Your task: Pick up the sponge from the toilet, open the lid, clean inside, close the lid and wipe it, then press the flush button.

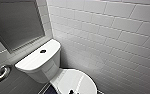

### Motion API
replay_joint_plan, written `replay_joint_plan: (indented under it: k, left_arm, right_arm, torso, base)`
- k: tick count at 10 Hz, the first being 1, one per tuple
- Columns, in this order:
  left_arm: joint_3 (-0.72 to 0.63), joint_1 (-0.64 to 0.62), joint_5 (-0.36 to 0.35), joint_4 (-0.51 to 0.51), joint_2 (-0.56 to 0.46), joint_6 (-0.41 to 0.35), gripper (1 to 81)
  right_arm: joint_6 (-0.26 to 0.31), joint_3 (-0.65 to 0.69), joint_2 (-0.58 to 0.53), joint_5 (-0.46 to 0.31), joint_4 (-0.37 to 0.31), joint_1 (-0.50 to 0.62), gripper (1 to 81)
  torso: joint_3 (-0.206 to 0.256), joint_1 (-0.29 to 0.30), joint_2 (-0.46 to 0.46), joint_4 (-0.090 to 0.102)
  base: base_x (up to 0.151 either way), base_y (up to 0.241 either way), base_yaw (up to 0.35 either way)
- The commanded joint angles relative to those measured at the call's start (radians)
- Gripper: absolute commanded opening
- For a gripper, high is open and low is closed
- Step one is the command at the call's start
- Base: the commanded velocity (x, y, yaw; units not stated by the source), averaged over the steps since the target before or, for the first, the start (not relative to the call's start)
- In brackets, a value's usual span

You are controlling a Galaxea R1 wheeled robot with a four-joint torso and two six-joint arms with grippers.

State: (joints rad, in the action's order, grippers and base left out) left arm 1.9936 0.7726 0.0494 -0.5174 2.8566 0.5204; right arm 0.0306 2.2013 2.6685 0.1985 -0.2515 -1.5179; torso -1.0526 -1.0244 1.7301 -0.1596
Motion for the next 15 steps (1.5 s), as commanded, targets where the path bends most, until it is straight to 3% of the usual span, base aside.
replay_joint_plan:
  k: [1,4,8,10,14,15]
  left_arm:
    - [-0.082,-0.172,-0.097,0.082,0.006,-0.02,81.1]
    - [-0.222,-0.172,-0.147,0.138,-0.06,-0.019,81.1]
    - [-0.304,-0.163,-0.161,0.143,-0.112,-0.02,81.1]
    - [-0.355,-0.155,-0.203,0.143,-0.149,-0.02,81.1]
    - [-0.417,-0.144,-0.238,0.157,-0.187,-0.023,81.1]
    - [-0.429,-0.144,-0.249,0.157,-0.195,-0.022,81.1]
  right_arm:
    - [-0.003,-0.005,-0.031,-0.073,0.005,0.003,1.0]
    - [-0.001,-0.006,-0.029,-0.074,0.012,0.004,1.0]
    - [0.002,-0.008,-0.029,-0.073,0.014,0.004,1.0]
    - [0.006,-0.009,-0.028,-0.073,0.014,0.004,1.0]
    - [0.008,-0.014,-0.028,-0.073,0.015,0.003,1.0]
    - [0.008,-0.014,-0.028,-0.073,0.015,0.001,1.0]
  torso:
    - [0.0,0.0,0.0,0.0]
    - [0.0,0.0,0.0,0.0]
    - [0.0,0.0,0.0,0.0]
    - [0.0,0.0,0.0,0.0]
    - [0.062,0.0,0.0,0.0]
    - [0.041,0.0,0.0,0.0]
  base:
    - [0.0,0.0,0.0]
    - [0.0,0.0,0.0]
    - [0.0,0.0,0.0]
    - [0.0,0.0,0.0]
    - [0.0,0.0,0.0]
    - [0.0,0.0,0.0]
